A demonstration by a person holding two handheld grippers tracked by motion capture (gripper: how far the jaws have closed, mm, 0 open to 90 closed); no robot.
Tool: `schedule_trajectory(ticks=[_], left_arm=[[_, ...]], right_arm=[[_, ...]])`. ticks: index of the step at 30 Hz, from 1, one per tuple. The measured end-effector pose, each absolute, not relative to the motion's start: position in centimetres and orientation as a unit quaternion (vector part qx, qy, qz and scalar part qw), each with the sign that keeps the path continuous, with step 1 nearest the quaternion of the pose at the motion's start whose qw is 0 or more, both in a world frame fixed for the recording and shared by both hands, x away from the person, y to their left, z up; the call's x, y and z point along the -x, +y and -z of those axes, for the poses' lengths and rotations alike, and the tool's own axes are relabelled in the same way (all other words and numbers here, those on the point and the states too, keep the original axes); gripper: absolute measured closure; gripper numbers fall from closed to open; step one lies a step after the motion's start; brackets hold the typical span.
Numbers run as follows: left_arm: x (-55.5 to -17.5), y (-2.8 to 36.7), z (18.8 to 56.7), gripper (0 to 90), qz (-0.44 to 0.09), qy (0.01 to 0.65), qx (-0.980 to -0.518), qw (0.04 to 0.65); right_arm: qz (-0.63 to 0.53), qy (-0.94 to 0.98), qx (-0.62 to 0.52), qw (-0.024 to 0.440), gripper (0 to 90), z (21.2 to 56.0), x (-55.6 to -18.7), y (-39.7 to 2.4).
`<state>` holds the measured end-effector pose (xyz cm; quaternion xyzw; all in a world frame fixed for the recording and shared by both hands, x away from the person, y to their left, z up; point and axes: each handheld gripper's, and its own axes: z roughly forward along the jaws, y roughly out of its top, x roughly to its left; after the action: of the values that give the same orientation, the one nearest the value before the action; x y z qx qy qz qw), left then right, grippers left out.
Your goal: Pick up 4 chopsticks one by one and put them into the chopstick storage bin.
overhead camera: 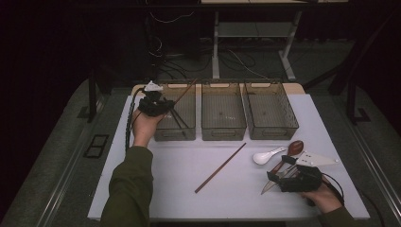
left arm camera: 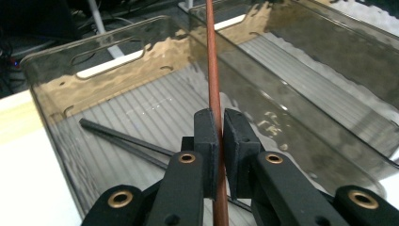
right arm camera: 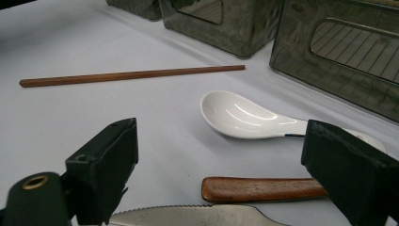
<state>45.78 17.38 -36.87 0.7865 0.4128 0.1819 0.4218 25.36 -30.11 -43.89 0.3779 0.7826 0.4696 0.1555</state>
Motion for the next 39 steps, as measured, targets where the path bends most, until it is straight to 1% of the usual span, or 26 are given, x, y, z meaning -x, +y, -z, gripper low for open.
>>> schedule_trajectory(ticks=[5, 15, 20, 25, 34, 39], left_arm=[[-46.2, 17.4, 37.3, 83.7, -0.183, 0.424, -0.781, 0.421], [-46.6, 17.5, 38.0, 83.6, -0.180, 0.440, -0.786, 0.396], [-46.7, 17.2, 38.1, 82.7, -0.179, 0.440, -0.788, 0.392], [-46.7, 17.1, 38.2, 75.2, -0.183, 0.444, -0.785, 0.391], [-46.3, 16.9, 37.6, 66.5, -0.183, 0.434, -0.784, 0.405], [-45.7, 16.9, 36.8, 57.8, -0.177, 0.431, -0.782, 0.415]], right_arm=[[-0.470, 0.783, -0.377, 0.155, 11.1, 43.9, -25.4, -30.1], [-0.469, 0.783, -0.377, 0.155, 11.1, 43.9, -25.4, -30.1], [-0.468, 0.784, -0.376, 0.155, 11.1, 43.9, -25.4, -30.1], [-0.469, 0.783, -0.377, 0.155, 11.0, 43.9, -25.3, -30.1], [-0.469, 0.784, -0.377, 0.155, 11.1, 43.9, -25.3, -30.1], [-0.469, 0.783, -0.378, 0.155, 11.1, 43.9, -25.3, -30.1]])
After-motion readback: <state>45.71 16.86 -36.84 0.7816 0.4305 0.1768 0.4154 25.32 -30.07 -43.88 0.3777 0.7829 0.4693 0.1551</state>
